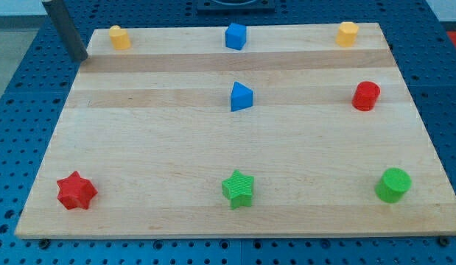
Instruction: Move the heart diagonal to the triangle
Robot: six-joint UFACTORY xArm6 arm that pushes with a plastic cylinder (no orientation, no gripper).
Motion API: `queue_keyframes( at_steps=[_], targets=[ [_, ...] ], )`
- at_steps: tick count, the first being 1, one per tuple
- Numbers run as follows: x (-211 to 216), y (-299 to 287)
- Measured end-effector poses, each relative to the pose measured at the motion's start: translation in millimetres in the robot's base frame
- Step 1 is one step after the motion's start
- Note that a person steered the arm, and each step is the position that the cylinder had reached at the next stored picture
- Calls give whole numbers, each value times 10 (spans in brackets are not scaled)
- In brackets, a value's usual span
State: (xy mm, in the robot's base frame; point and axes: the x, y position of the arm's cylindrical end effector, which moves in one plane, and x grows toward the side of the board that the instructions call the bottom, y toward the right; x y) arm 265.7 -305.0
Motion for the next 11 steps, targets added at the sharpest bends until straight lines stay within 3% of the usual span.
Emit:
queue_keyframes(
  at_steps=[2, 3, 7, 9, 11],
  targets=[
    [-659, 14],
    [-659, 136],
    [-401, 980],
    [-11, 1239],
    [22, 1669]
  ],
)
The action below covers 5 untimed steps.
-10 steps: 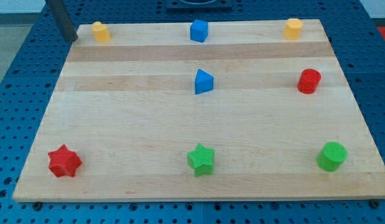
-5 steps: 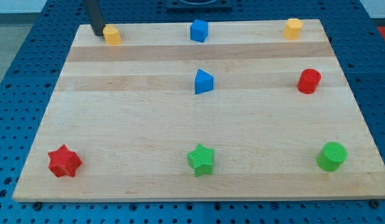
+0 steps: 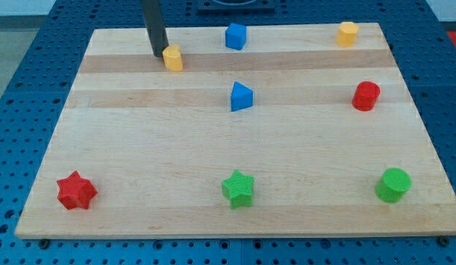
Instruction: Move the heart diagonal to the triangle
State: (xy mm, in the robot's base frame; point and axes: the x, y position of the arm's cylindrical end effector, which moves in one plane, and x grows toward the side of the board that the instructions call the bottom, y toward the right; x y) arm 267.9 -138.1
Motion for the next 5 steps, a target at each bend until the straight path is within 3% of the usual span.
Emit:
queue_keyframes(
  at_steps=[5],
  targets=[
    [331, 917]
  ],
)
